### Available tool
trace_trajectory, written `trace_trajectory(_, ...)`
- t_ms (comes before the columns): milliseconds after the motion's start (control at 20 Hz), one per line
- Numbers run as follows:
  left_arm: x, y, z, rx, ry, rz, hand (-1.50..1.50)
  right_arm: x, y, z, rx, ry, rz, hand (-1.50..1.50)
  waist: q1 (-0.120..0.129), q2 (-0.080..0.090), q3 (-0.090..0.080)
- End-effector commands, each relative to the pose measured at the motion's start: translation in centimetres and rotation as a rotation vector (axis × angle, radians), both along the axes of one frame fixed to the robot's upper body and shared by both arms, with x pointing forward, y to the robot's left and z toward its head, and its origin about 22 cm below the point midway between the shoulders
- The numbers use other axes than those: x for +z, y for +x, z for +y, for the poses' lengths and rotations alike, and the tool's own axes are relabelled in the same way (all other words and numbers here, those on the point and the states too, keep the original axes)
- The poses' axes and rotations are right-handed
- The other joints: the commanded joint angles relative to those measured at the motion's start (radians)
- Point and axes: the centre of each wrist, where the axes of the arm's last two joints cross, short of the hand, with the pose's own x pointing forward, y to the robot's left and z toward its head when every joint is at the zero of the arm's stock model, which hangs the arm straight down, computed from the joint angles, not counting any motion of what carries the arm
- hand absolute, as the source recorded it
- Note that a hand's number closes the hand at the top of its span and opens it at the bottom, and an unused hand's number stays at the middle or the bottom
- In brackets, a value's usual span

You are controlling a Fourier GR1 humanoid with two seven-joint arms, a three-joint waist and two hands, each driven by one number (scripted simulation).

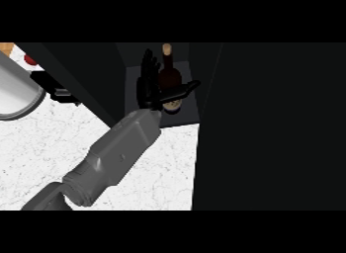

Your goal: Pick up the wine, place it into the cabinet and close the cabinet

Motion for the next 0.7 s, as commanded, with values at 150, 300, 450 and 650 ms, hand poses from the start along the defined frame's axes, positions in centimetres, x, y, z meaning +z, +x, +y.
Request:
trace_trajectory(150, 1.6, 0.1, -1.7, -0.062, 0.082, -0.061, -1.5, -0.2, 0.1, -0.3, -0.009, -0.007, 0.012, -1.5, 0.012, -0.005, 0.0)
trace_trajectory(300, 2.8, 1.2, -1.5, -0.05, 0.078, -0.076, -1.5, 0.0, 0.9, 0.5, -0.004, 0.017, 0.001, -1.5, 0.032, -0.005, 0.0)
trace_trajectory(450, 0.3, -0.5, -1.2, -0.024, 0.076, -0.11, -1.5, -0.5, 0.6, -0.5, -0.008, 0.009, -0.004, -1.5, 0.021, -0.004, 0.001)
trace_trajectory(650, 0.6, -0.8, -1.8, -0.074, 0.043, -0.135, -1.5, 0.2, 0.1, 0.5, -0.006, -0.003, 0.003, -1.5, 0.041, -0.011, 0.0)
